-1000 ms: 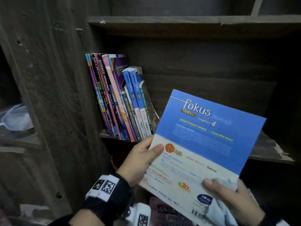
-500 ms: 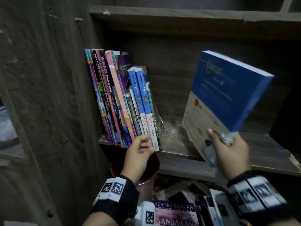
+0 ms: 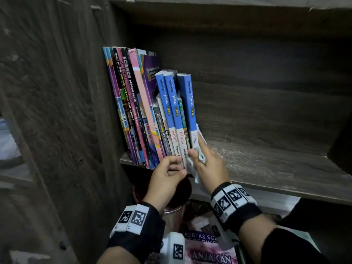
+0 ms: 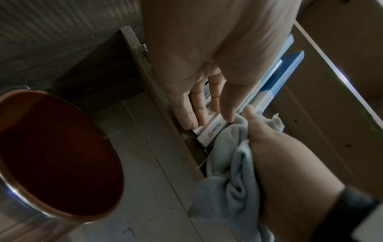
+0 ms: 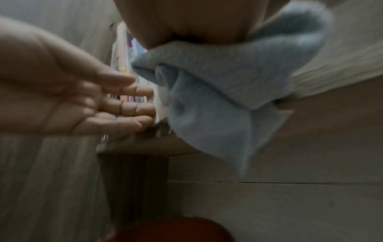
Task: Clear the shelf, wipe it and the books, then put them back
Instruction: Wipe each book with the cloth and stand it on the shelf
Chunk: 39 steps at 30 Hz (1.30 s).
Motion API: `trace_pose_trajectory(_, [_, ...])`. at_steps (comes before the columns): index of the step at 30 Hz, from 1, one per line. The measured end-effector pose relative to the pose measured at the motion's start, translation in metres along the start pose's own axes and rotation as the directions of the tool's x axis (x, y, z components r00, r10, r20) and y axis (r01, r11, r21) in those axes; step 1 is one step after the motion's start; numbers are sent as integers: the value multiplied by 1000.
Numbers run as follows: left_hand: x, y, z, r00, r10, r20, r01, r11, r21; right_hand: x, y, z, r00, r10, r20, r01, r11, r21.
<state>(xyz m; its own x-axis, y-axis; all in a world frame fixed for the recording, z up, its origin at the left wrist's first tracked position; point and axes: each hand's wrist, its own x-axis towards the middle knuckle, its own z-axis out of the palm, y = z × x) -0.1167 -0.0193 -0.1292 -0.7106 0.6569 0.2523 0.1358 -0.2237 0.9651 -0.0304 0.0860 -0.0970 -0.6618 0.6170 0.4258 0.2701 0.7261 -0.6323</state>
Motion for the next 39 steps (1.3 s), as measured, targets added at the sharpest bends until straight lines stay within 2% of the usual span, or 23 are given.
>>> trace_pose_trajectory(6, [-5, -7, -1, 991, -121, 56, 113, 985, 132, -17, 9, -5, 999, 53, 4, -53, 999, -6])
trace_pose_trajectory(11, [-12, -18, 1, 986, -128, 108, 90, 948, 306, -6, 1, -14, 976, 216, 27, -216, 976, 31])
trace_pose_trajectory(13, [-16, -19, 3, 982, -136, 128, 84, 933, 350, -4, 1, -16, 967, 251, 41, -254, 956, 145])
trace_pose_trajectory(16, [-23, -22, 6, 969, -165, 186, 70, 898, 435, -28, 8, -18, 978, 207, 19, -198, 899, 391])
trace_pose_trajectory(18, [-27, -29, 7, 958, -182, 220, 54, 872, 486, -57, 19, -18, 985, 172, 8, -158, 886, 436])
trace_pose_trajectory(20, [-30, -36, 10, 945, -217, 244, 49, 833, 551, -89, 37, -14, 977, 212, 17, -196, 867, 458])
trace_pose_trajectory(22, [-34, -46, 13, 926, -280, 252, 59, 769, 637, -120, 60, -8, 943, 328, 48, -309, 816, 488])
trace_pose_trajectory(24, [-39, -57, 17, 903, -343, 260, 52, 687, 724, -147, 86, -2, 878, 470, 87, -451, 754, 478])
trace_pose_trajectory(25, [-42, -62, 19, 888, -376, 266, 39, 637, 770, -159, 99, 0, 845, 526, 96, -513, 747, 422])
trace_pose_trajectory(27, [-50, -75, 25, 844, -453, 288, -21, 509, 861, -178, 129, 7, 779, 613, 133, -627, 755, 193])
trace_pose_trajectory(29, [-61, -90, 30, 791, -540, 287, -73, 382, 921, -194, 151, 14, 692, 695, 194, -707, 707, -7])
trace_pose_trajectory(31, [-74, -111, 34, 747, -616, 250, -54, 319, 946, -209, 168, 24, 626, 737, 256, -724, 671, -160])
trace_pose_trajectory(36, [-109, -176, 38, 649, -754, 100, 77, 196, 978, -239, 199, 58, 529, 736, 423, -652, 671, -353])
trace_pose_trajectory(39, [-138, -196, 43, 640, -764, 80, -6, 99, 995, -256, 205, 78, 483, 736, 474, -523, 676, -518])
